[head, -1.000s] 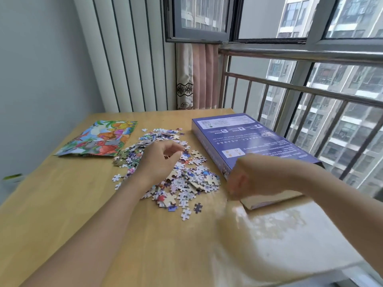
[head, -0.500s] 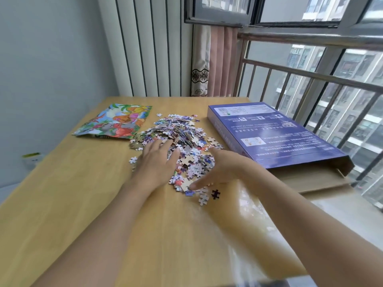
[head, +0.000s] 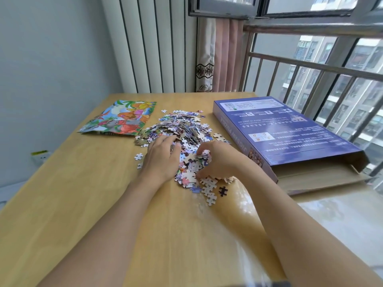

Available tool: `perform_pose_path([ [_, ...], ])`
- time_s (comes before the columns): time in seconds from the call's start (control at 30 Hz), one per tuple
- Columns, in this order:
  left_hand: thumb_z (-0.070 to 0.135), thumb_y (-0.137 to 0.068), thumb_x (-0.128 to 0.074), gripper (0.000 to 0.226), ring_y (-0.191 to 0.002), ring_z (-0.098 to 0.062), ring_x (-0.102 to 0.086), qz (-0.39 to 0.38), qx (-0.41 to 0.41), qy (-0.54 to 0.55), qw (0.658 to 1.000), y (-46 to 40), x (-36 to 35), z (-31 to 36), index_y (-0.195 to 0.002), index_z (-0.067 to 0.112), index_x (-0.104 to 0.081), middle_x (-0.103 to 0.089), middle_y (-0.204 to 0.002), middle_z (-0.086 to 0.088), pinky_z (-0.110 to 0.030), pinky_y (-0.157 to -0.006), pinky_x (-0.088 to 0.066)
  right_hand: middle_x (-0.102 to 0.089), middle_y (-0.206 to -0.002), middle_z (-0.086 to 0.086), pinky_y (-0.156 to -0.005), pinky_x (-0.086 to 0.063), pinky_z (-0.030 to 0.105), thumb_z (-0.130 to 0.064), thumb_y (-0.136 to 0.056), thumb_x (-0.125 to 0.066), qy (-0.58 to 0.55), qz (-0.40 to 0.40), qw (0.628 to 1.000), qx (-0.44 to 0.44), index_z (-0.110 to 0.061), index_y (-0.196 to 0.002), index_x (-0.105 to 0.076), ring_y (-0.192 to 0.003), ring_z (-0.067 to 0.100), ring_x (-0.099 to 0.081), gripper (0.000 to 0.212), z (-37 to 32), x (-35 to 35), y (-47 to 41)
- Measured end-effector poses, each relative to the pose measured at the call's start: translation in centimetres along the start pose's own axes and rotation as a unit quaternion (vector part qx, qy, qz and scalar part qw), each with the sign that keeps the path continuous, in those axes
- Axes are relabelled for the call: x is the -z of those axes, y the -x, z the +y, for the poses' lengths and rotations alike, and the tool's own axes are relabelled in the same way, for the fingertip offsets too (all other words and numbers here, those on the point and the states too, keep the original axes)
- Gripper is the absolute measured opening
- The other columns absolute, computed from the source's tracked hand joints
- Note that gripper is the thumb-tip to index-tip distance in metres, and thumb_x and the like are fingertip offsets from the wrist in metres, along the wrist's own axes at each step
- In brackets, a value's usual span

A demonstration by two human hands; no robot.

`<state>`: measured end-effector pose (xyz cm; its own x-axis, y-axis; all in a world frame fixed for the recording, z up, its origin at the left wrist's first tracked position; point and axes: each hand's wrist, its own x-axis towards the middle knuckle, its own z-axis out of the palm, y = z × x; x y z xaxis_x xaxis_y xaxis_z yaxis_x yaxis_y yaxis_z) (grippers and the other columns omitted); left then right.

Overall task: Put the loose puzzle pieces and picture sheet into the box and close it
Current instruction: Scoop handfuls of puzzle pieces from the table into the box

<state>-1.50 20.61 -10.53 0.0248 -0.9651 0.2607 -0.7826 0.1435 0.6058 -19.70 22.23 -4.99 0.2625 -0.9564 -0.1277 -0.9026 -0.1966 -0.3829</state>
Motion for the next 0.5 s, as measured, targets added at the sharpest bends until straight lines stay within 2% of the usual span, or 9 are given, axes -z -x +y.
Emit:
perform_pose_path([
  [0.13,0.039,-0.103,-0.036,0.05,-0.141,-0.021,-0.034,0.0,-0.005,0.004,1.0,-0.1,-0.1,0.0,-0.146,0.016,-0.046,-0.042,-0.151,-0.003,-0.044,-0.117,-0.028,-0.07,-0.089,0.005,-0.063,-0.059,0.036,-0.022,-0.075,-0.086,-0.041,0.014,0.999,-0.002,-0.028,-0.117,-0.058,-0.07,0.017,-0.069,0.05,0.1,-0.3,-0.2],
  [0.2,0.039,-0.103,-0.037,0.049,-0.14,-0.022,-0.035,0.001,-0.005,0.006,1.0,0.0,0.0,0.1,-0.146,0.017,-0.046,-0.043,-0.15,-0.003,-0.045,-0.116,-0.03,-0.069,-0.091,0.007,-0.065,-0.062,0.044,-0.014,-0.075,-0.086,-0.072,0.02,0.997,-0.008,-0.026,-0.116,-0.059,-0.07,0.024,-0.072,0.05,0.3,-0.4,-0.3],
  [0.23,0.039,-0.103,-0.037,0.049,-0.139,-0.022,-0.036,0.001,-0.005,0.007,1.0,0.0,0.0,0.1,-0.146,0.018,-0.046,-0.044,-0.149,-0.003,-0.046,-0.115,-0.031,-0.068,-0.093,0.007,-0.063,-0.062,0.044,-0.013,-0.075,-0.086,-0.08,0.024,0.996,-0.007,-0.025,-0.115,-0.059,-0.07,0.025,-0.071,0.05,0.4,-0.4,-0.4],
  [0.37,0.039,-0.102,-0.039,0.047,-0.134,-0.023,-0.042,0.014,-0.012,0.017,1.0,0.1,0.3,0.5,-0.144,0.021,-0.048,-0.047,-0.145,-0.003,-0.047,-0.111,-0.036,-0.065,-0.086,0.001,-0.054,-0.052,0.029,-0.019,-0.074,-0.088,-0.086,0.042,0.995,0.011,-0.026,-0.104,-0.064,-0.066,0.017,-0.063,0.039,0.9,-0.5,-0.6],
  [0.5,0.036,-0.102,-0.042,0.042,-0.132,-0.023,-0.044,0.041,-0.02,0.03,0.998,0.2,0.7,0.8,-0.139,0.022,-0.054,-0.048,-0.144,-0.003,-0.045,-0.11,-0.038,-0.059,-0.072,-0.002,-0.052,-0.044,0.026,-0.019,-0.077,-0.086,-0.14,0.077,0.987,0.018,-0.021,-0.097,-0.066,-0.057,0.016,-0.055,0.029,1.4,-0.4,-0.6],
])
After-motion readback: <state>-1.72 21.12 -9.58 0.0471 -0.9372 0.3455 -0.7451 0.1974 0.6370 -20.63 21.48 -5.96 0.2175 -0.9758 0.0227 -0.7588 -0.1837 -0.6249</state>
